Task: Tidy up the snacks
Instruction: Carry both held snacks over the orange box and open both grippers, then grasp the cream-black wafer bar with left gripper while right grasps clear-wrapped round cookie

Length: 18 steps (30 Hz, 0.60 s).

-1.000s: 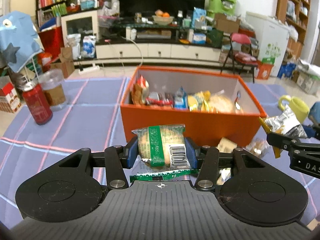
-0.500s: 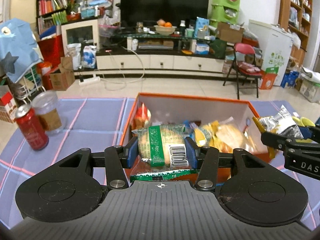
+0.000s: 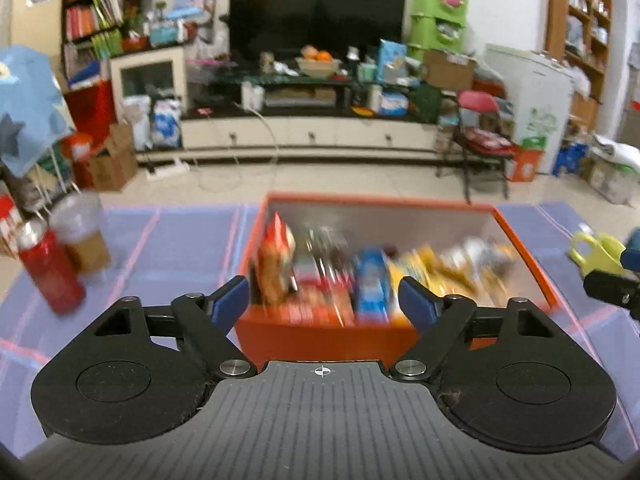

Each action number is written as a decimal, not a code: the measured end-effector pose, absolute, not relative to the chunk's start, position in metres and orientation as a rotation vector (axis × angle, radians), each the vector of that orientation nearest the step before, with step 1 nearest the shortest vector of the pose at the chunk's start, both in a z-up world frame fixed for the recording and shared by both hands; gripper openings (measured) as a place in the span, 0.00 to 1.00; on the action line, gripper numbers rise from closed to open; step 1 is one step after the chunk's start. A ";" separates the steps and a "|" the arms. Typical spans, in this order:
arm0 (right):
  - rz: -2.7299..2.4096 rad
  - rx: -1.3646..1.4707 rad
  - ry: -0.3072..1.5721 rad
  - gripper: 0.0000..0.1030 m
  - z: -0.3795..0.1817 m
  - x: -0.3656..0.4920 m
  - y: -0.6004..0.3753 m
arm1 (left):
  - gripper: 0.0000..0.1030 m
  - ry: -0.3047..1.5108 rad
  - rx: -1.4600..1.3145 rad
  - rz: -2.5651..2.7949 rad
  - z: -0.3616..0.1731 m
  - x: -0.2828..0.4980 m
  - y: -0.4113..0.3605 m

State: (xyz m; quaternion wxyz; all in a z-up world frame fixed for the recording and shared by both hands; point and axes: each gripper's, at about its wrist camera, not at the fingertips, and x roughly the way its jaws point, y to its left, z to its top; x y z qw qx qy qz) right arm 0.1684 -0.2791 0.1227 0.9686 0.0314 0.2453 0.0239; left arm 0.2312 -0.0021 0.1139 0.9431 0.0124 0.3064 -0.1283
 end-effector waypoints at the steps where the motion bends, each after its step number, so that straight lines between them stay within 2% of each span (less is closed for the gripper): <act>1: 0.039 0.051 0.503 0.91 0.115 0.158 -0.283 | 0.58 0.632 0.029 -0.273 0.107 0.221 -0.001; 4: 0.025 0.010 0.563 0.90 0.081 0.141 -0.297 | 0.57 0.657 0.051 -0.357 0.087 0.197 -0.007; 7: 0.049 -0.029 0.637 0.87 0.052 0.147 -0.305 | 0.62 0.643 0.113 -0.499 0.071 0.182 -0.021; 13: 0.067 -0.022 0.685 0.89 0.027 0.157 -0.302 | 0.62 0.675 0.197 -0.646 0.043 0.186 -0.053; 18: 0.096 -0.036 0.704 0.89 0.019 0.172 -0.301 | 0.53 0.698 0.182 -0.697 0.036 0.205 -0.073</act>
